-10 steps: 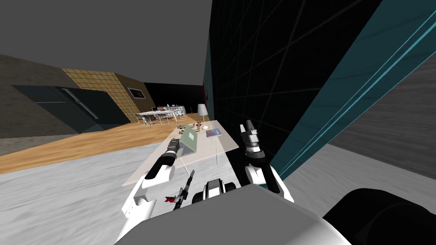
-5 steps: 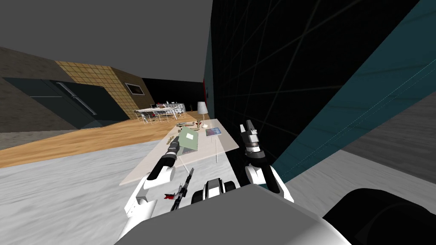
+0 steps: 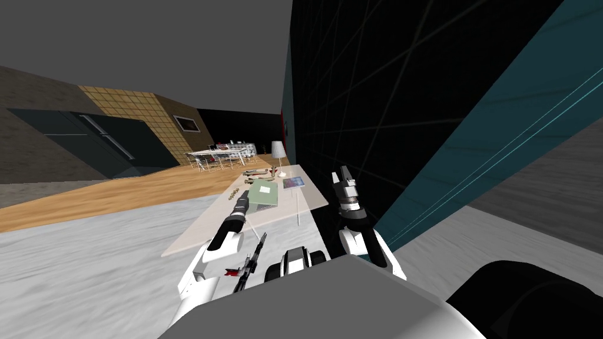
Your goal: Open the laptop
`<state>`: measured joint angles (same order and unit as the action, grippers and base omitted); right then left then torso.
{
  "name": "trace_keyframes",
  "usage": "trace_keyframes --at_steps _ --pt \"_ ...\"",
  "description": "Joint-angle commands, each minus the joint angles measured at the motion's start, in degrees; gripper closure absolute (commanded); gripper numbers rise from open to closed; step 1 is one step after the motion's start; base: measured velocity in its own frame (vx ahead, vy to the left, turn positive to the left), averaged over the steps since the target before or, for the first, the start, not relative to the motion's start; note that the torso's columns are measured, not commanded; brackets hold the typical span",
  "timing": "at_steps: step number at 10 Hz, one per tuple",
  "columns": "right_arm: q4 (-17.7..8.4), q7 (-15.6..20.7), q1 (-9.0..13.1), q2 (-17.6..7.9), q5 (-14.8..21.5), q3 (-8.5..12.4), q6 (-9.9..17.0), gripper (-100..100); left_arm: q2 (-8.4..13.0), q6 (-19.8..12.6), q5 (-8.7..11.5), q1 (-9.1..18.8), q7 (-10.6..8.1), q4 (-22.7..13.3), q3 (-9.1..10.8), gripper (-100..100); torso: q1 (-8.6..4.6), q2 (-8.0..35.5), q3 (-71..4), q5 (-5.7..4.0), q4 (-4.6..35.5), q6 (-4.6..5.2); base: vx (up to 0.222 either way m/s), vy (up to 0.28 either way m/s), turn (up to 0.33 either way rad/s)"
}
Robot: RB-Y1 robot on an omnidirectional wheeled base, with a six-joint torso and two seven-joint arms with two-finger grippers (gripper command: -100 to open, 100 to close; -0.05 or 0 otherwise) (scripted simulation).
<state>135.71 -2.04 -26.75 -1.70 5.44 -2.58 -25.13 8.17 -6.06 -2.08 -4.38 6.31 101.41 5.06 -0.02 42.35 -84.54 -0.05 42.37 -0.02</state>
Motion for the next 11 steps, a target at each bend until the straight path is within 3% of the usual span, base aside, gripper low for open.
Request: trace_keyframes --at_steps 1,3,4,11 --pt "0.0 0.0 0.0 0.0 0.0 0.0 0.0 0 0.1 2.6 -0.9 0.1 0.61 -2.1 0.08 -100 -0.02 0.0 0.0 0.0 0.0 0.0 -0.008 -0.043 0.012" --pt "0.0 0.0 0.0 0.0 0.0 0.0 0.0 0 0.0 2.0 -0.7 0.0 0.48 -1.8 0.02 -100 0.04 0.0 0.0 0.01 0.0 0.01 -0.002 -0.01 0.001" --pt "0.0 0.0 0.0 0.0 0.0 0.0 0.0 0 0.4 -0.5 -0.4 -0.1 0.39 0.7 0.11 -100 0.07 0.0 0.0 0.02 0.0 0.01 0.001 -0.002 -0.017" --pt "0.0 0.0 0.0 0.0 0.0 0.0 0.0 0 1.6 -9.1 0.6 -0.4 0.09 9.3 0.47 -100 -0.04 0.0 0.0 -0.01 0.0 0.02 0.003 0.002 -0.01"
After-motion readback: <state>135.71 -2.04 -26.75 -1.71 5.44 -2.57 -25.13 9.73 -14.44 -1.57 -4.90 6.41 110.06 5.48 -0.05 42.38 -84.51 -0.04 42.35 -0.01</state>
